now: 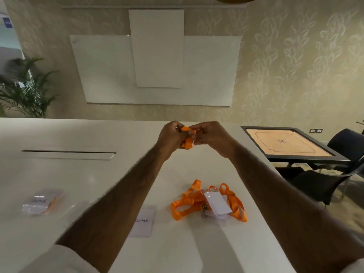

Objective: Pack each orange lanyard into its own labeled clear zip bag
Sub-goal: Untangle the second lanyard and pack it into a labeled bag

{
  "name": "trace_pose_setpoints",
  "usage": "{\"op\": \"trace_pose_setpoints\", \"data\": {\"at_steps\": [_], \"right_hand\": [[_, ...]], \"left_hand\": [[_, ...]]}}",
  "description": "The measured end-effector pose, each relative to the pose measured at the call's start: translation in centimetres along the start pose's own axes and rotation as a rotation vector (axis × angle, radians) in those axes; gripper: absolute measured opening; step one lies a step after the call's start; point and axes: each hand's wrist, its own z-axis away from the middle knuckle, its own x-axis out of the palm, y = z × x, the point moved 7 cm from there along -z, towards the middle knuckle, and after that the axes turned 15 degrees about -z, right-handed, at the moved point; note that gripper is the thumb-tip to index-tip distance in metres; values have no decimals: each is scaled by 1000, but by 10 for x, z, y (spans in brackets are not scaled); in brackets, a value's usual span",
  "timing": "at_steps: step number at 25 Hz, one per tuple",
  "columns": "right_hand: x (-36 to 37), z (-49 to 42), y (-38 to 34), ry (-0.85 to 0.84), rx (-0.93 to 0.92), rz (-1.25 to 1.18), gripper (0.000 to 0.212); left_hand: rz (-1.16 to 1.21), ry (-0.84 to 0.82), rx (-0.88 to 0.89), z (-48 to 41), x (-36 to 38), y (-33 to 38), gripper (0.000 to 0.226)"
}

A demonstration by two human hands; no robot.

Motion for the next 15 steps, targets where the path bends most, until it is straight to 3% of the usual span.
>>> {"op": "trace_pose_setpoints", "data": {"at_steps": [3, 7, 15], "right_hand": [[8, -5, 8, 52, 35, 35, 21], [31, -4, 38, 41, 186, -50, 22], [114, 6, 102, -42, 336, -193, 21]], "left_hand": [[47, -5, -62, 9, -4, -14, 35], [106, -20, -167, 25, -18, -49, 28], [8, 42, -304, 77, -67, -131, 19]]}}
